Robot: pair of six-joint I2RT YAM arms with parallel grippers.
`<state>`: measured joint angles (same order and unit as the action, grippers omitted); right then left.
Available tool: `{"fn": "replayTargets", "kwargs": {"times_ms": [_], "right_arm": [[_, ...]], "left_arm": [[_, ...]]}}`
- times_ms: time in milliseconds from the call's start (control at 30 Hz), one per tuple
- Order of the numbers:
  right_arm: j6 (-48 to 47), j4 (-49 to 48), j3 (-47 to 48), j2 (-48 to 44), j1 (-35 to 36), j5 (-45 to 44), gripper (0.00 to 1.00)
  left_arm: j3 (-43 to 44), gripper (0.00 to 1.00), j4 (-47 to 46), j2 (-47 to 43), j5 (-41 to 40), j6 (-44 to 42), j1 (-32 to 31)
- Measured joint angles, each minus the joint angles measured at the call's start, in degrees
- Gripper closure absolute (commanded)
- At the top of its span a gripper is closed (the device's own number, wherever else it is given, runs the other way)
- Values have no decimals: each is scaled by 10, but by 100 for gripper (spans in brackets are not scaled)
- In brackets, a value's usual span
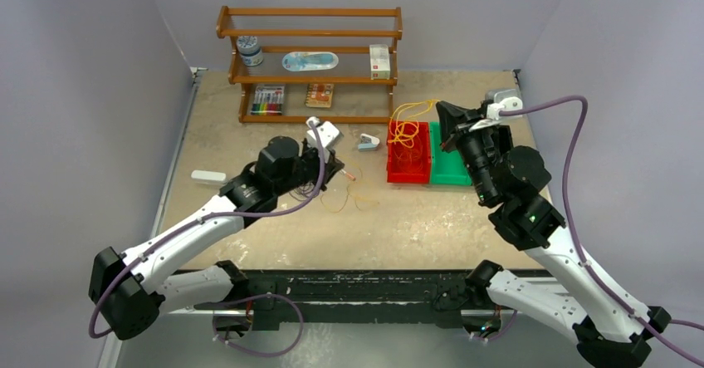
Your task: Untangle the cables
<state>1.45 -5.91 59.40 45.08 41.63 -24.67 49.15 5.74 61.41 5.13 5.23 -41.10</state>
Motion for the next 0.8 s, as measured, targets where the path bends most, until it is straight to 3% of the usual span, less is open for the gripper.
{"fn": "replayTargets", "kwargs": {"times_ms": [100, 167, 367, 500, 800], "right_arm": [[0, -1, 0, 0, 0, 2, 100], [0, -5, -1, 0, 0, 2, 100], [0, -6, -3, 4, 0, 2, 100], [0, -6, -3, 11, 0, 4, 100], [0, -9, -3, 37, 0, 56, 100]], "left_arm": [[2, 100, 0, 17, 28, -5, -27], [2, 94, 0, 33, 44, -6, -33], [-14, 70, -6, 76, 61, -3, -33], [-33, 40, -3, 80, 44, -1, -33], [-56, 36, -50, 24, -1, -4, -35]]}}
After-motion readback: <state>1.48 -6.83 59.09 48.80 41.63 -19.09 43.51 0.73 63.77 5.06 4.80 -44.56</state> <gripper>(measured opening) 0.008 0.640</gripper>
